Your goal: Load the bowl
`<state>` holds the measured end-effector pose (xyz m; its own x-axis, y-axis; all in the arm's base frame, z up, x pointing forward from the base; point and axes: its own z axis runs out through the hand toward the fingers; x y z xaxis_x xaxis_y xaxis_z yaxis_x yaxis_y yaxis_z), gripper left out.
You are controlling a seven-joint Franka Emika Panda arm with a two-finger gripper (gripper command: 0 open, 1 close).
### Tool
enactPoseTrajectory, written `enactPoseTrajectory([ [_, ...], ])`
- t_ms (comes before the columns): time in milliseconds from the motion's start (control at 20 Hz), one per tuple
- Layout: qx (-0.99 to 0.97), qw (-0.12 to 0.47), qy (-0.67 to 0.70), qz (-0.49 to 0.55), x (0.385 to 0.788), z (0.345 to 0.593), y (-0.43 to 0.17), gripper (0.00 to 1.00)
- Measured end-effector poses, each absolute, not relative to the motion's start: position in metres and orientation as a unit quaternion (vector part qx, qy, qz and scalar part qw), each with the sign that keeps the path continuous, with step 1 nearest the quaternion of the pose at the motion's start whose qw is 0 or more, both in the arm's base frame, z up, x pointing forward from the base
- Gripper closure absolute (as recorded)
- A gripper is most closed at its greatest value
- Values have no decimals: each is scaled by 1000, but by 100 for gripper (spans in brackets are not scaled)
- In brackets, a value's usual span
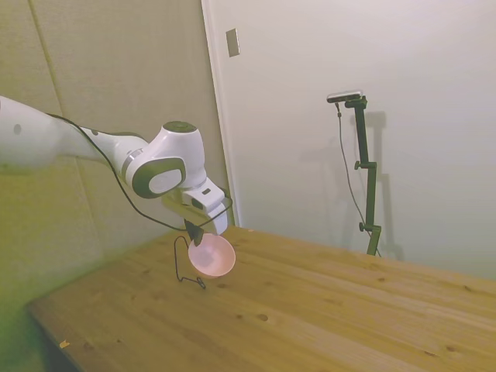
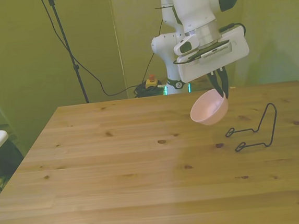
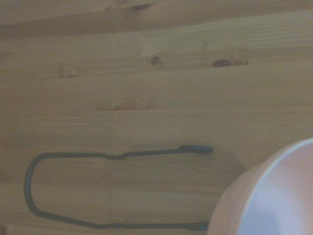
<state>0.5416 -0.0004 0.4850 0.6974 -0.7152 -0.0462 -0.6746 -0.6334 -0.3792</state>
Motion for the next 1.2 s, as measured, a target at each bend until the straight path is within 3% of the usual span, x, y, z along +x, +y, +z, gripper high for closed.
enactPoseTrajectory([
  [400,-878,295,376,-35,550,506,21,100],
  [1200,-848,400,344,40,577,464,30,100],
])
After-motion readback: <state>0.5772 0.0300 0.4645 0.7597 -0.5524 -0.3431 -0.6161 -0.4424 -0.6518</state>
